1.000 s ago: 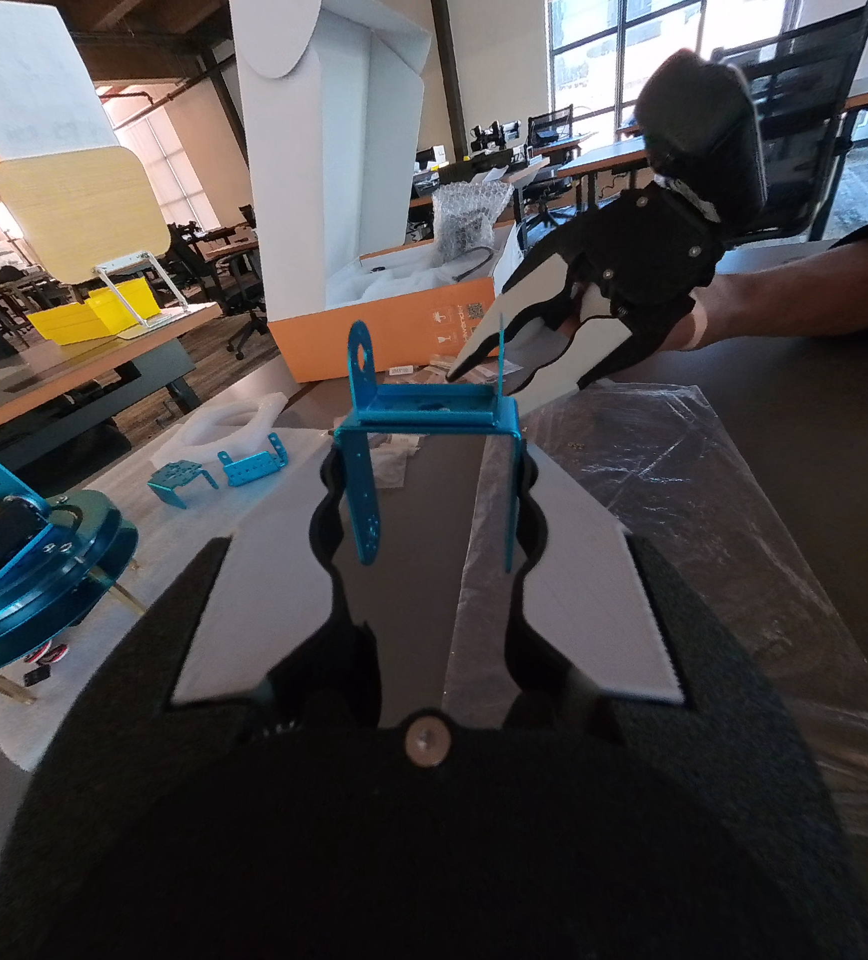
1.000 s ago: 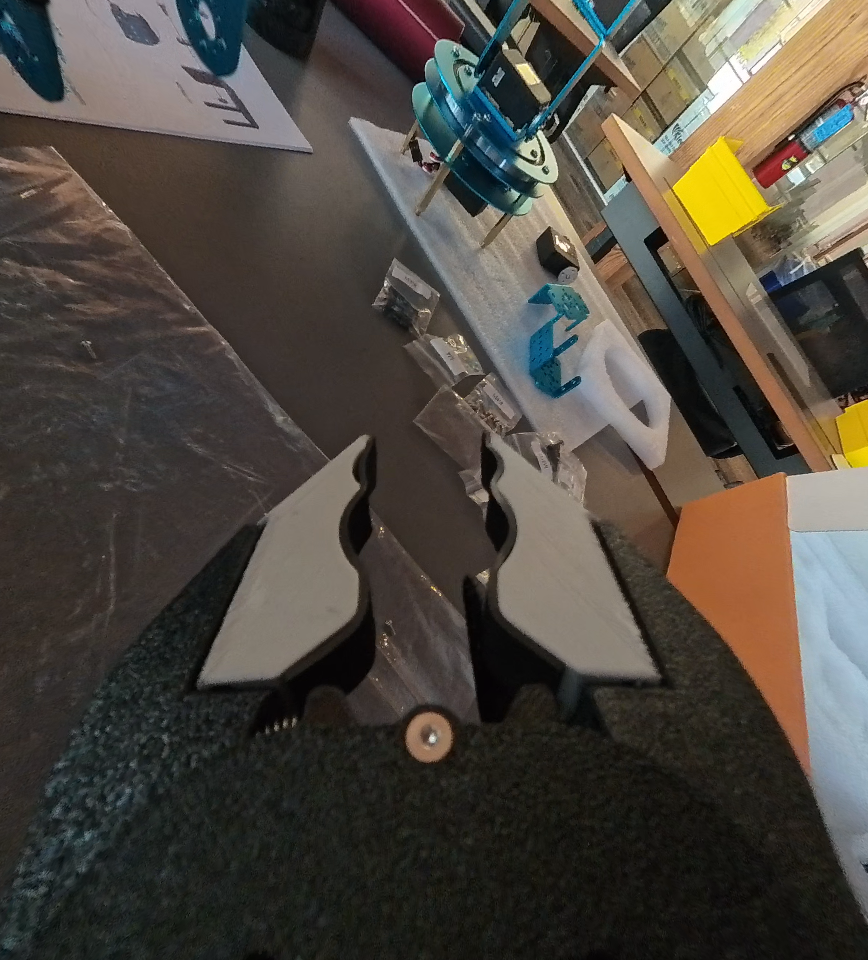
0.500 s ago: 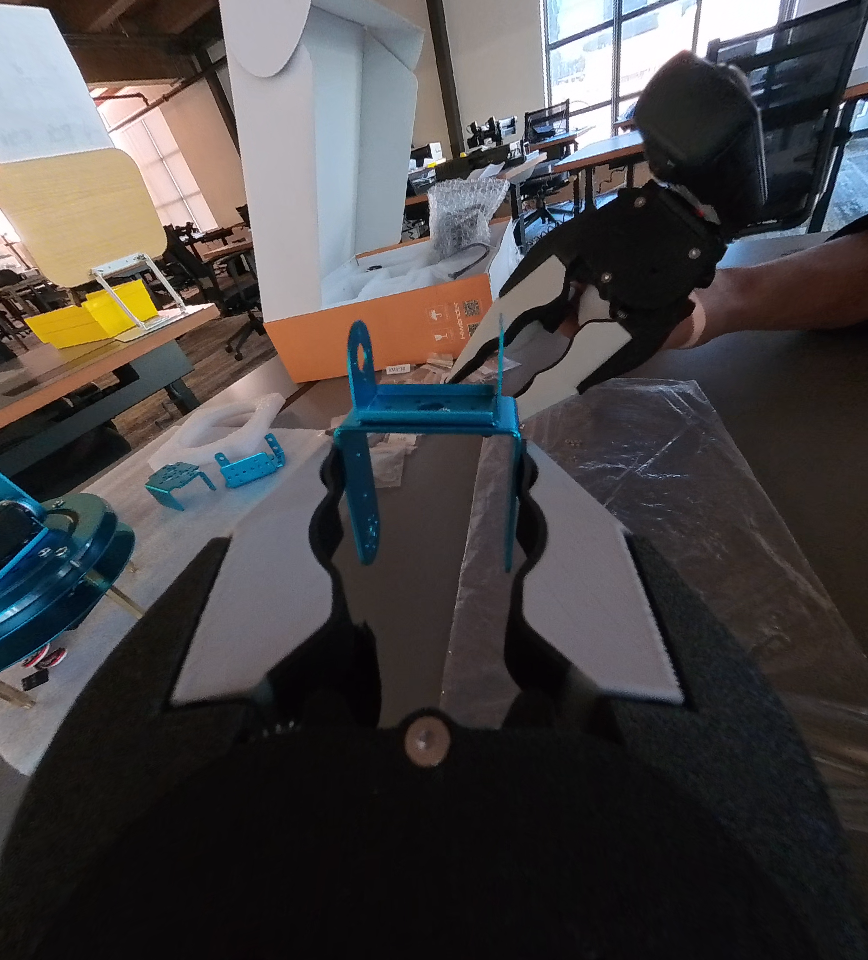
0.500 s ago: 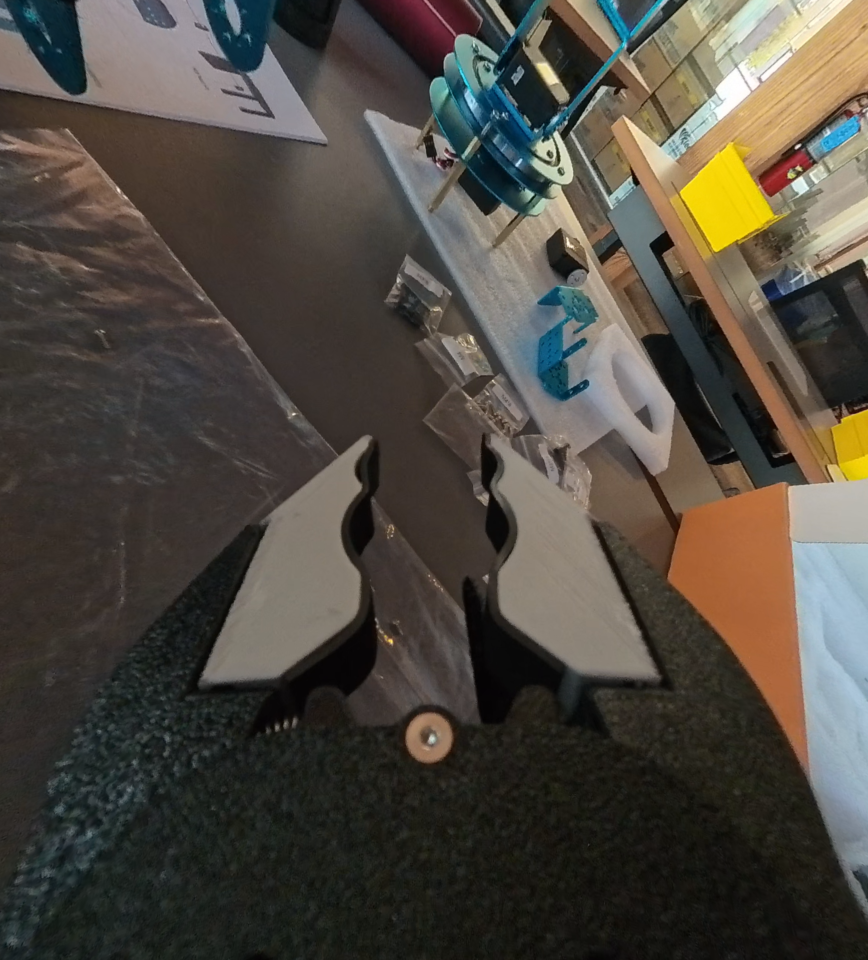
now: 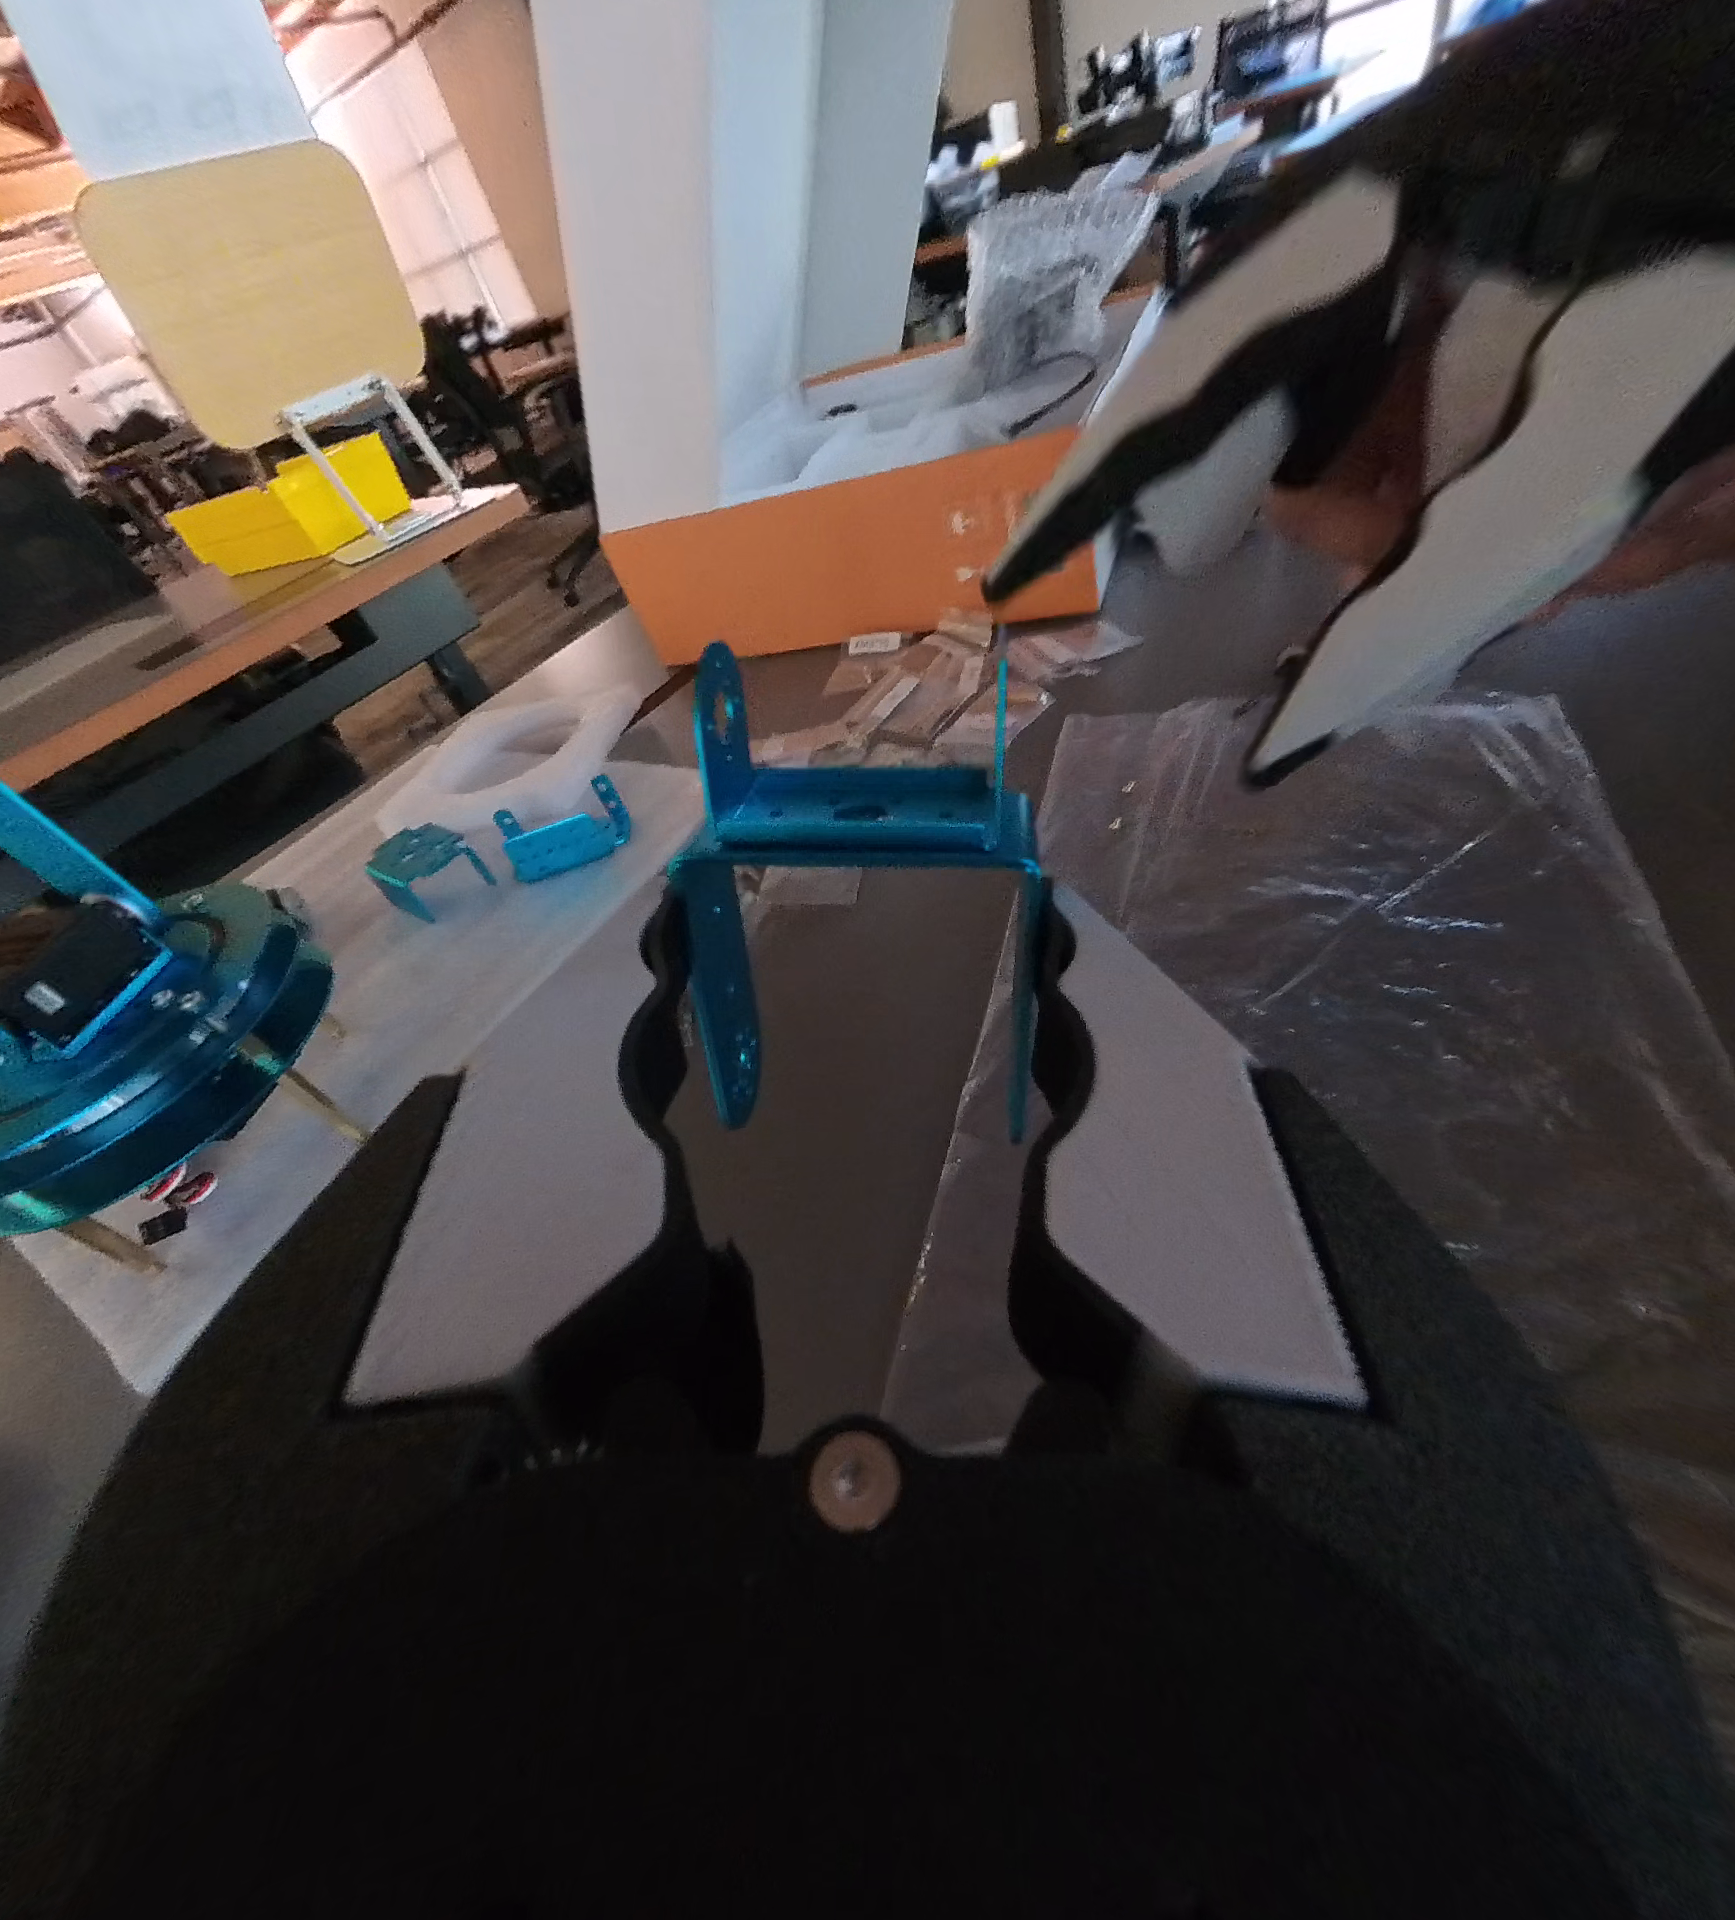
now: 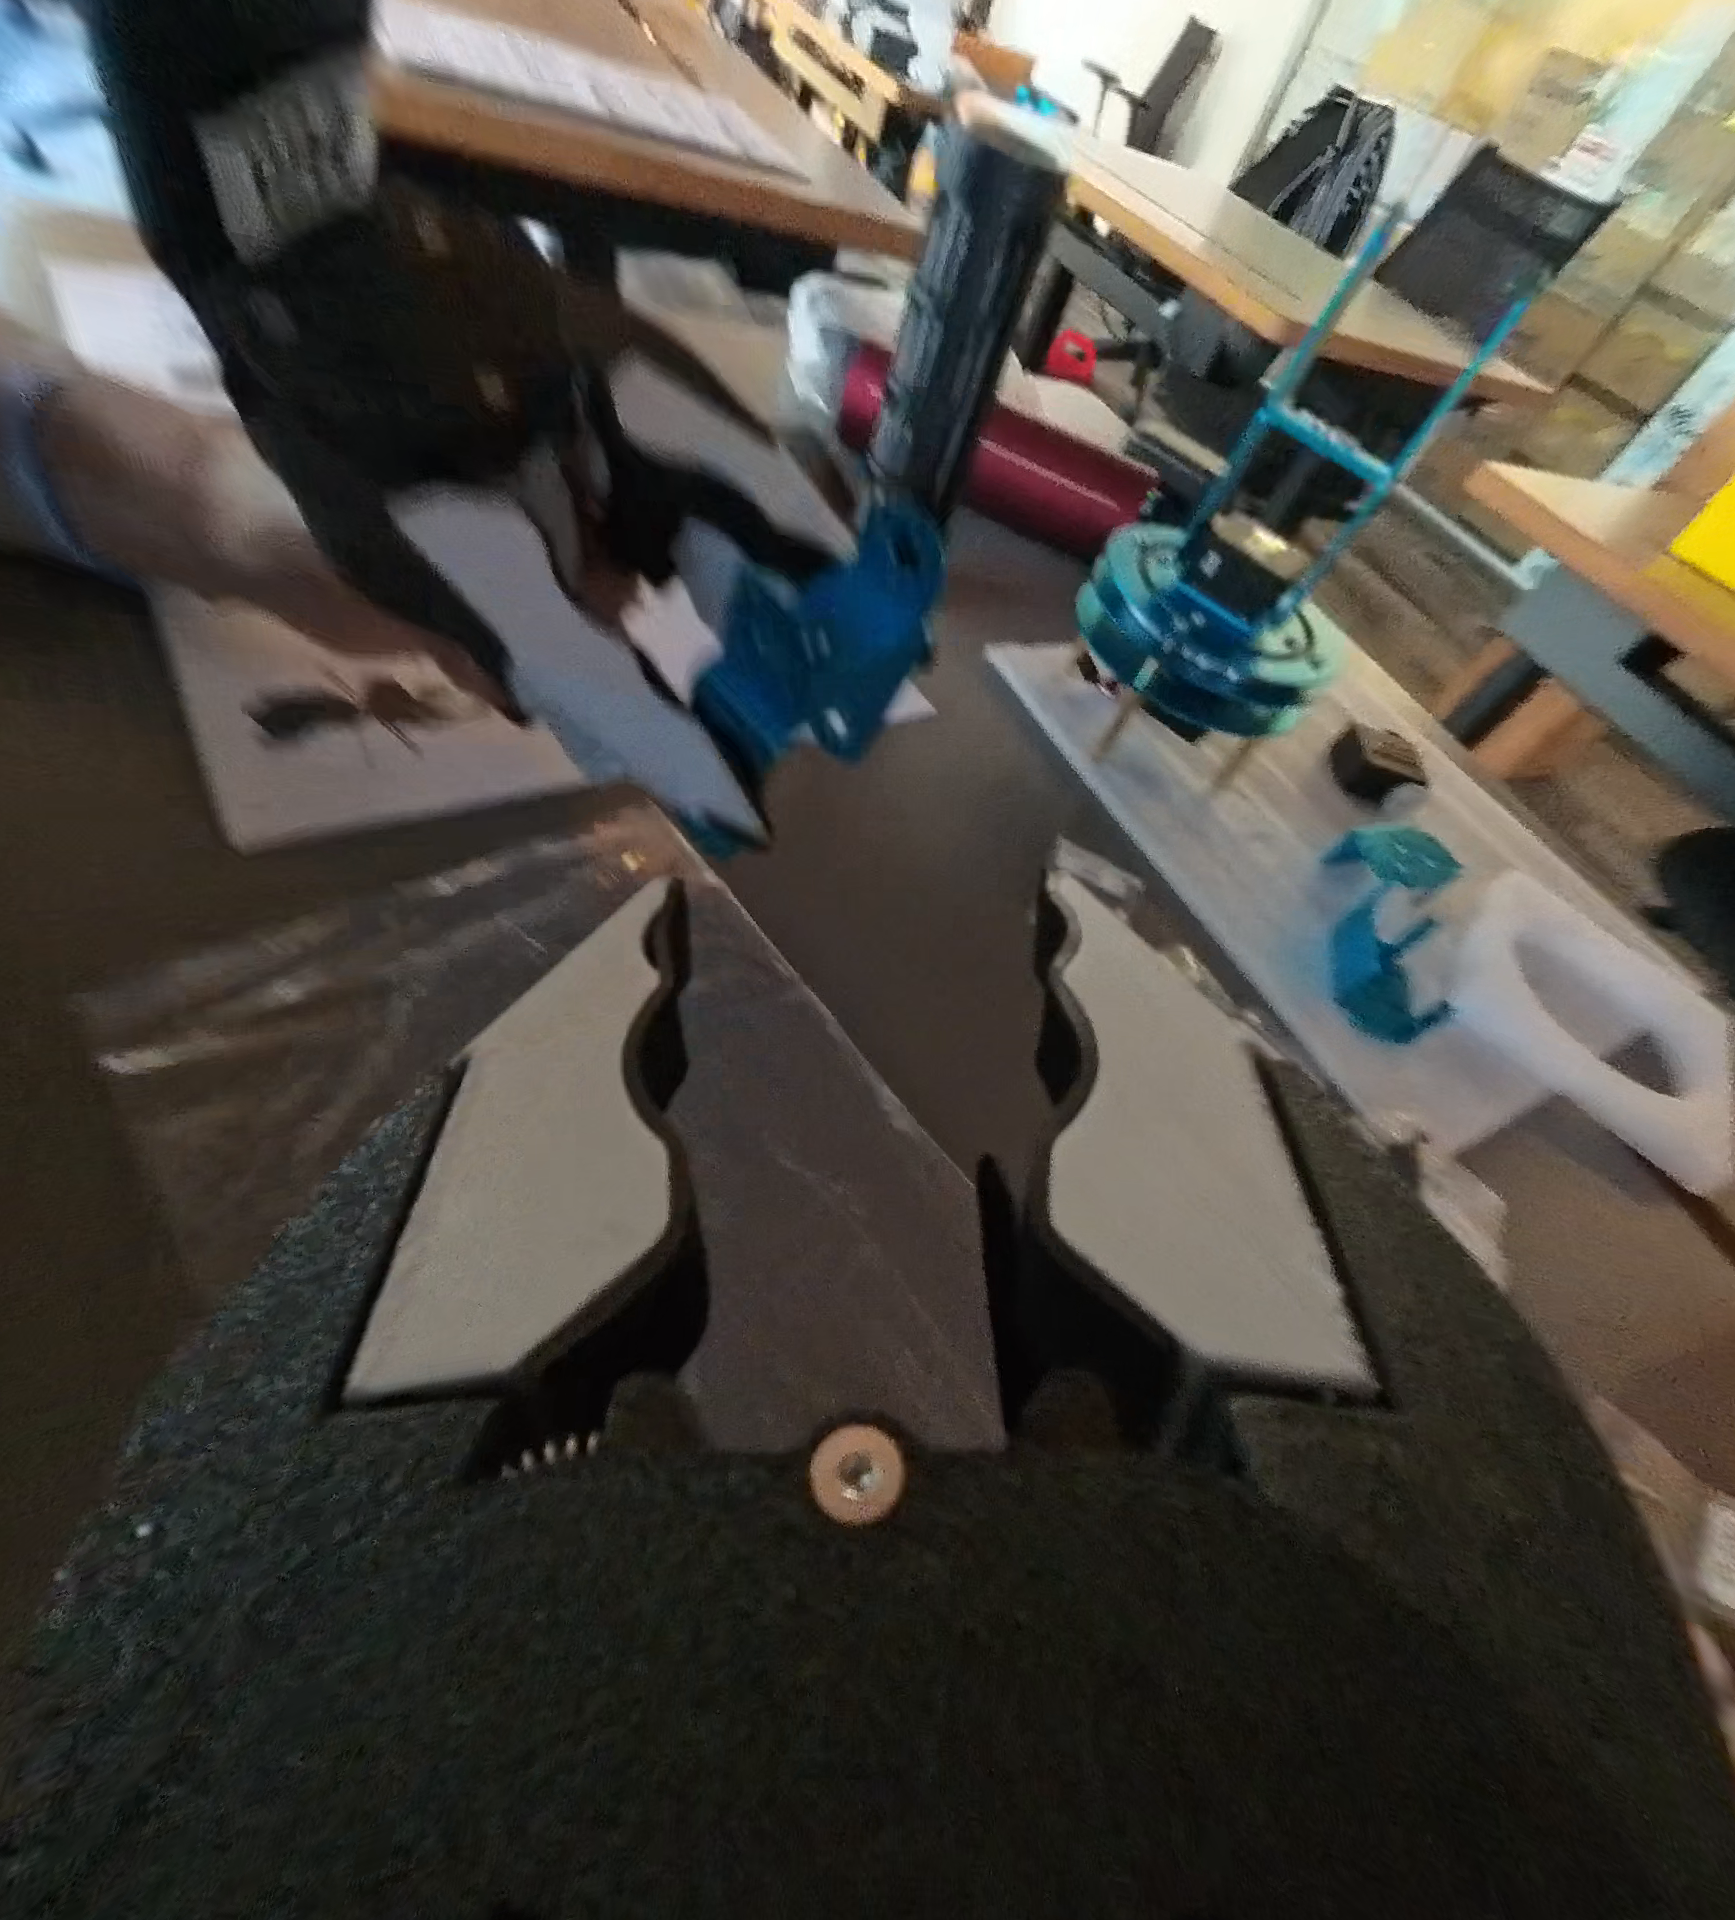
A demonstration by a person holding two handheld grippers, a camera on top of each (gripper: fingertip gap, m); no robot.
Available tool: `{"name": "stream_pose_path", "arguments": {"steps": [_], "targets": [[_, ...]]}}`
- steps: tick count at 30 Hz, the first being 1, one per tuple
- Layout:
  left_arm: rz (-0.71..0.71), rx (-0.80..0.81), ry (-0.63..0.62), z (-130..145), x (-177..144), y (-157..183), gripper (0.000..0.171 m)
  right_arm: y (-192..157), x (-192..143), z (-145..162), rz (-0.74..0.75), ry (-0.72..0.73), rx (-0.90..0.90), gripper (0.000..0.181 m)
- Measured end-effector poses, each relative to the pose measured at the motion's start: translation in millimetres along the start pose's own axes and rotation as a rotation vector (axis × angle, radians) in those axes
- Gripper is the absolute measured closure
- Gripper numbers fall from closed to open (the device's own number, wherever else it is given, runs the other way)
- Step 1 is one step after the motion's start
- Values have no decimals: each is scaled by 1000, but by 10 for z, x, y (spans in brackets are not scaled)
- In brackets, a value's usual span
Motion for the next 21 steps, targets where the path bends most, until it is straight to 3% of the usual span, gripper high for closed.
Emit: {"name": "stream_pose_path", "arguments": {"steps": [4, 8, 10, 13, 16, 21], "targets": [[20, 17, 7, -14, 12, 140, 106, -6, -135, -400, -245, 164, 210, 123], [80, 128, 128, -130, -99, 294, 106, 161, -116, -324, -615, 172, 615, 120], [81, 153, 148, -162, -128, 329, 105, 227, -60, -268, -687, 209, 751, 137], [82, 204, 154, -160, -142, 387, 105, 59, 49, -203, -851, 140, 835, 134], [103, 258, 151, -121, -137, 475, 106, -43, 132, -240, -901, 143, 855, 144], [119, 307, 157, -98, -138, 573, 106, -186, 208, -261, -1019, 139, 913, 145]]}}
Point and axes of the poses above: each gripper's, where its closed fingertips meet, x out along the fingers, z out of its underside, y = z × x across the jaws, the point moved 5 cm from there along -x, back along the fingers, and after that the axes turned 14 degrees about -x, right-handed, at the moved point
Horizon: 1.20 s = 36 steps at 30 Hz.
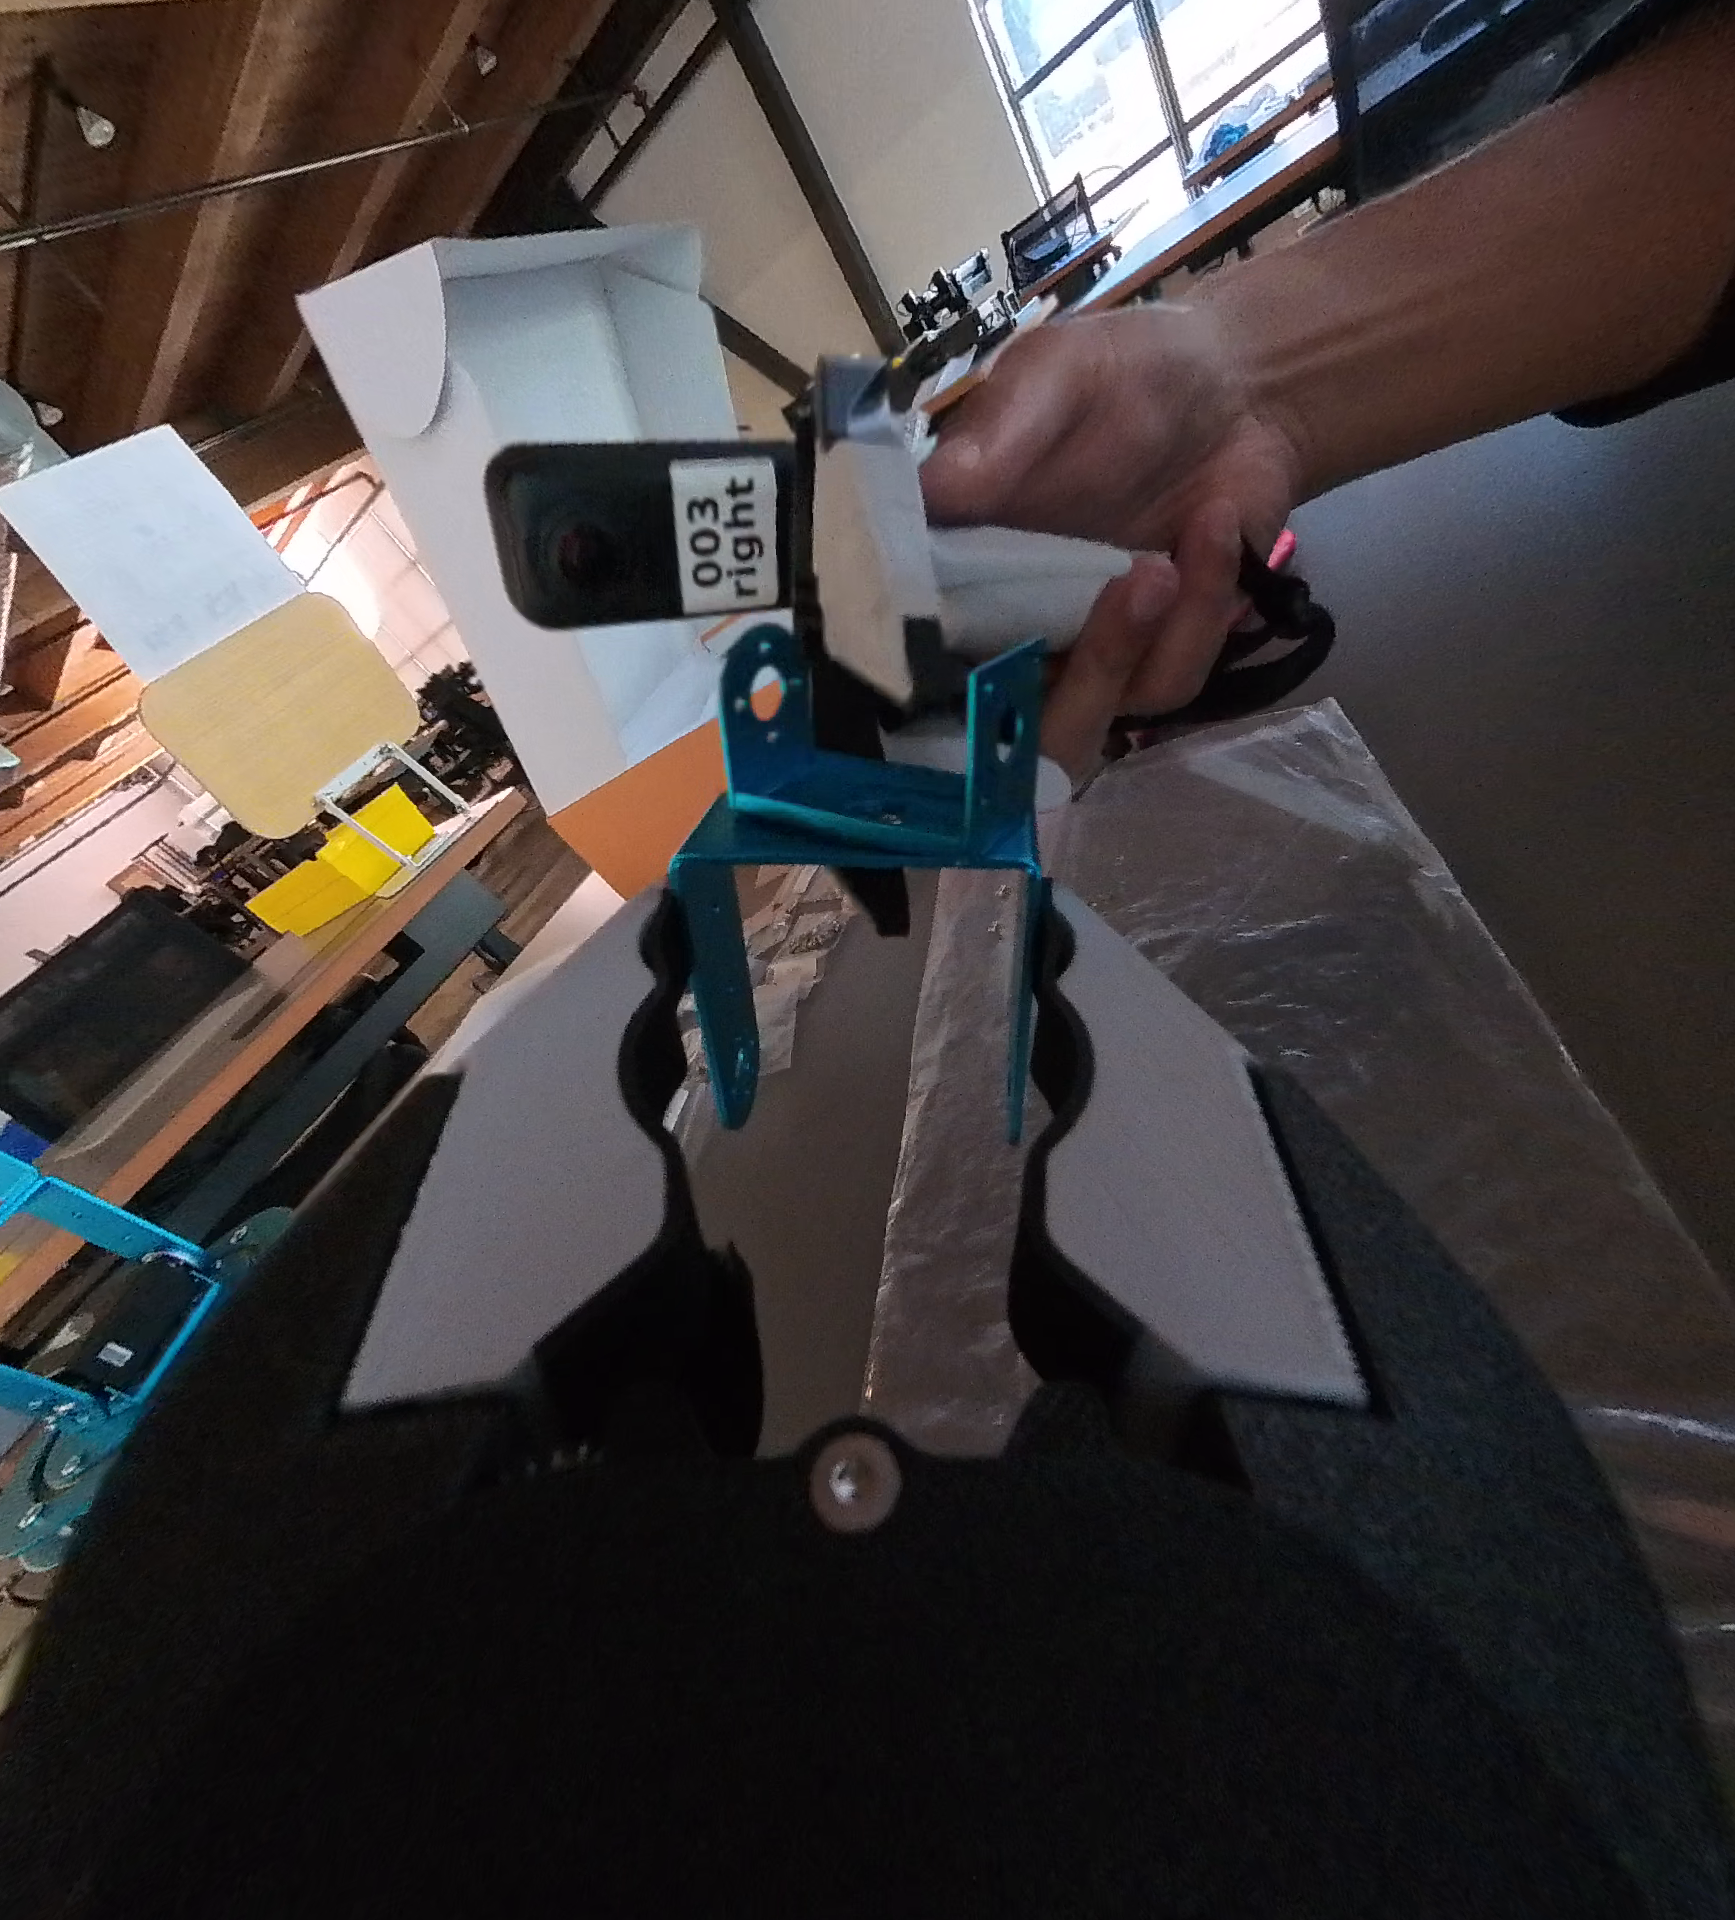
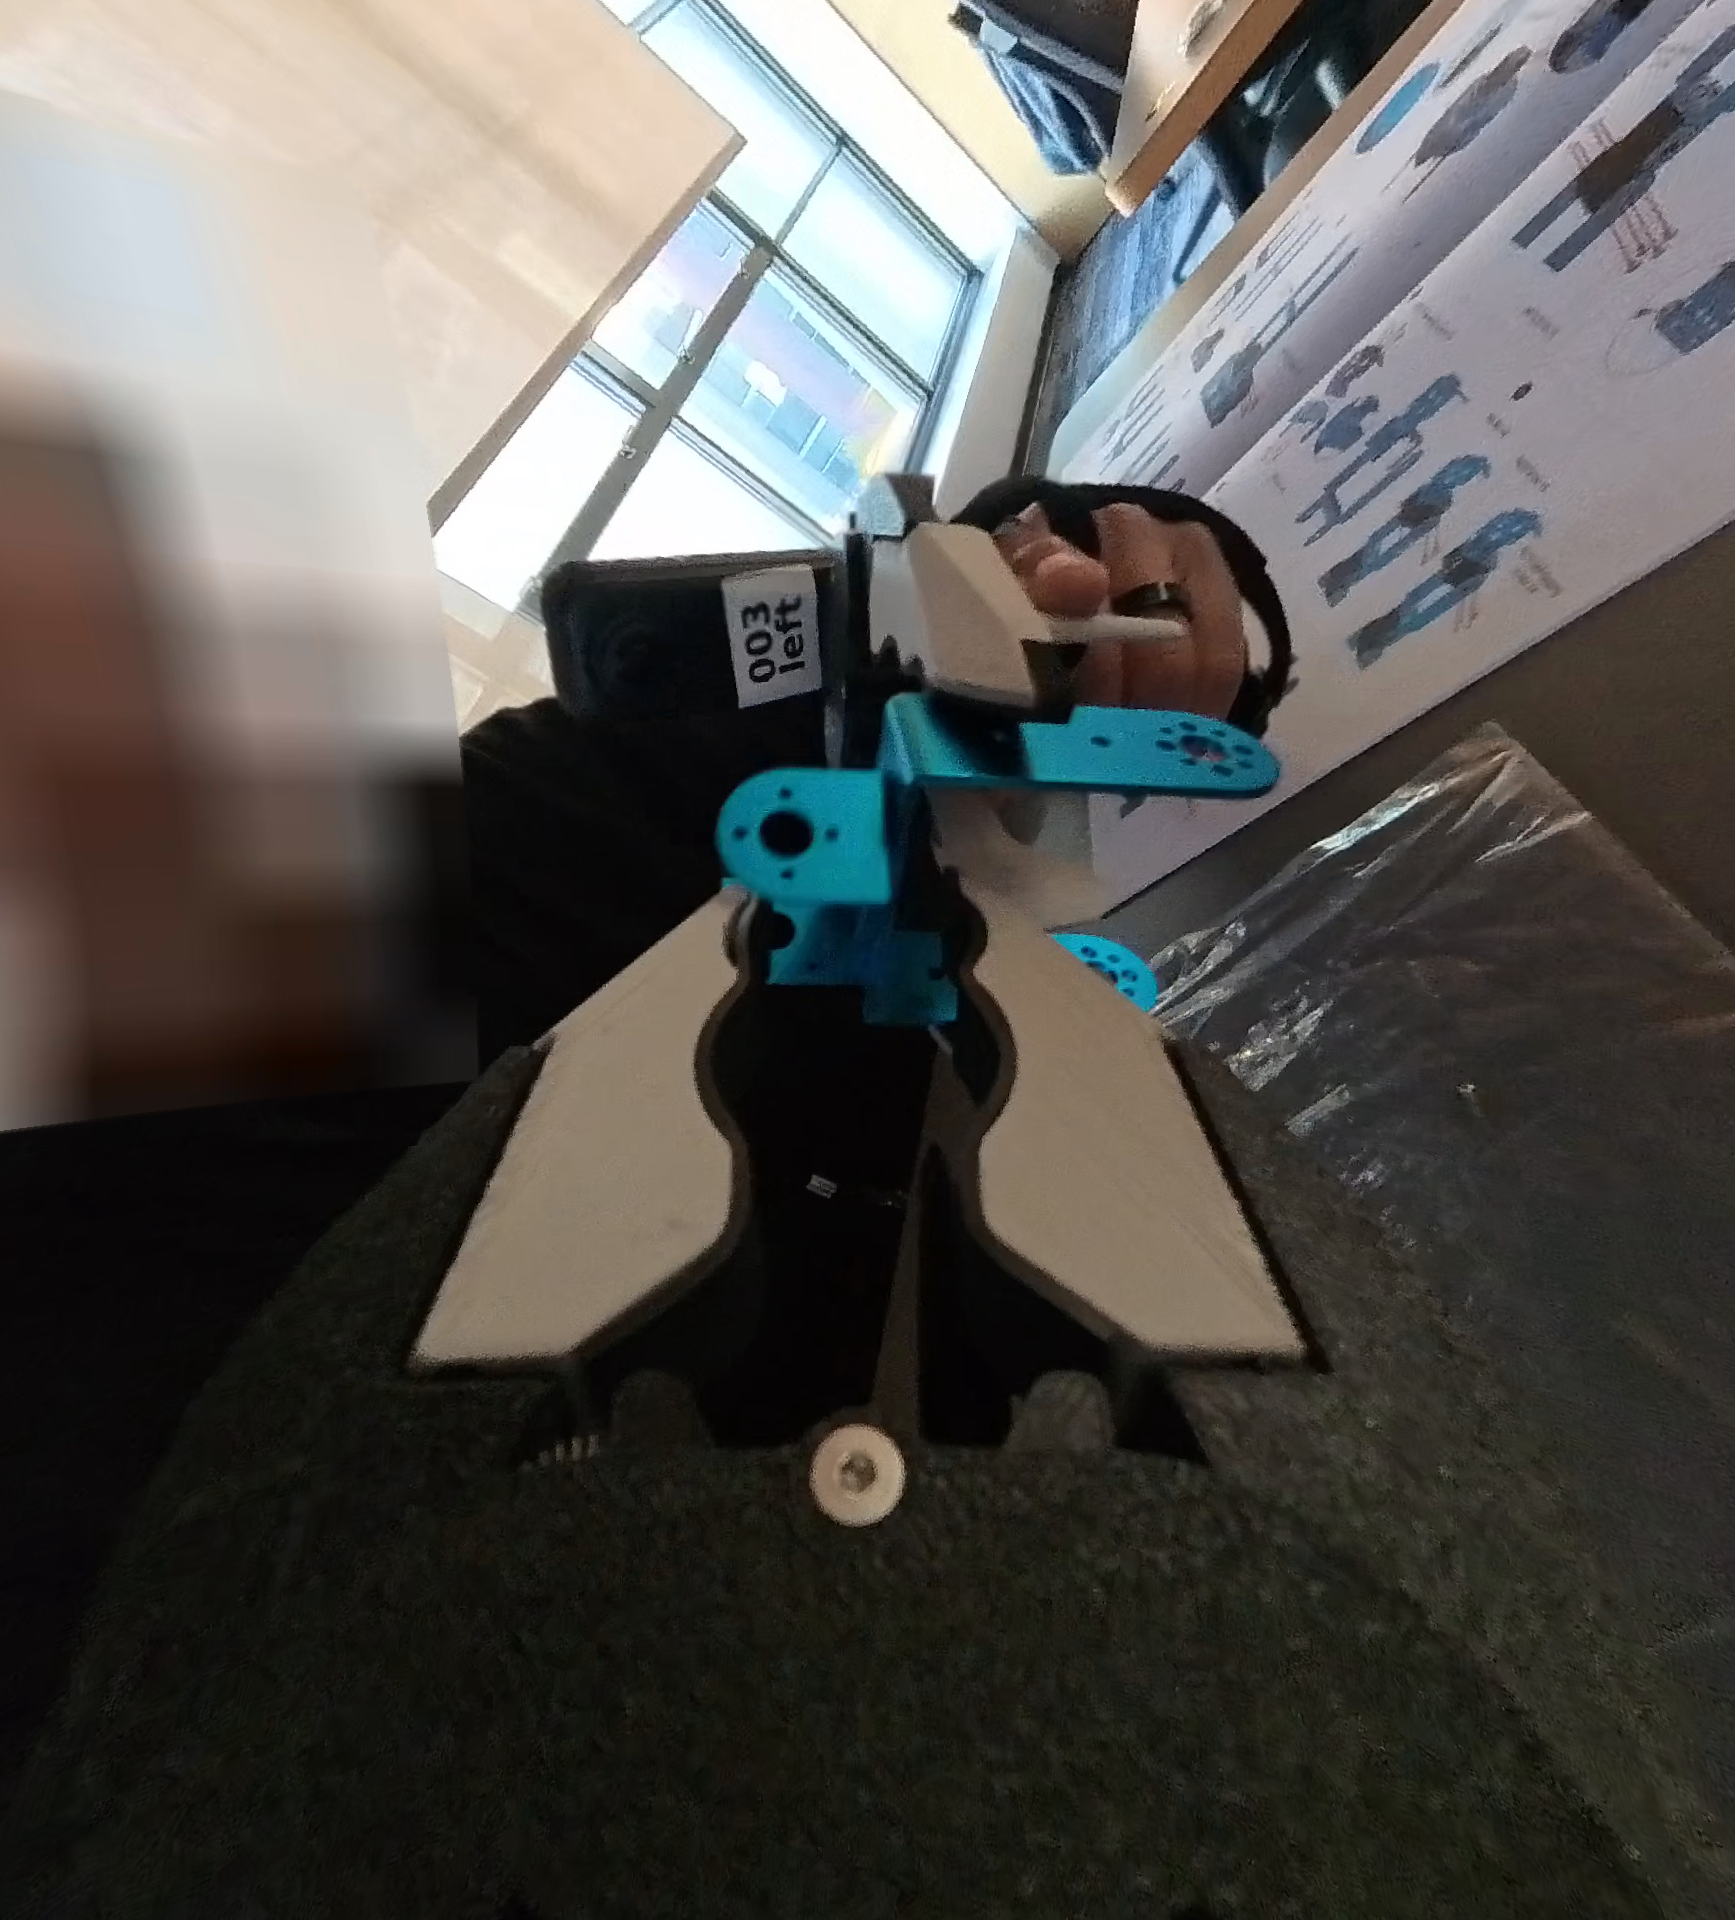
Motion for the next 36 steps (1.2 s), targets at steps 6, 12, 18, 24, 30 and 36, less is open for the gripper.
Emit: {"name": "stream_pose_path", "arguments": {"steps": [6, 12, 18, 24, 30, 36], "targets": [[17, -11, 4, -6, -3, 31, 106, 56, 18, -12, -43, 45, 29, 170], [51, -97, -1, 14, 15, 41, 106, 69, -3, -35, -58, -2, 47, 171], [101, -193, -40, 89, 37, -25, 106, 169, -3, -47, -61, 20, 116, 172], [70, -276, -102, 148, 50, -143, 102, 248, -78, -62, -13, 101, 64, 173], [110, -316, -243, 298, 38, -254, 109, 357, -246, -101, 96, 209, 1, 176], [272, -748, -168, 220, 34, -352, 127, 359, -334, -126, 272, 235, -200, 177]]}}
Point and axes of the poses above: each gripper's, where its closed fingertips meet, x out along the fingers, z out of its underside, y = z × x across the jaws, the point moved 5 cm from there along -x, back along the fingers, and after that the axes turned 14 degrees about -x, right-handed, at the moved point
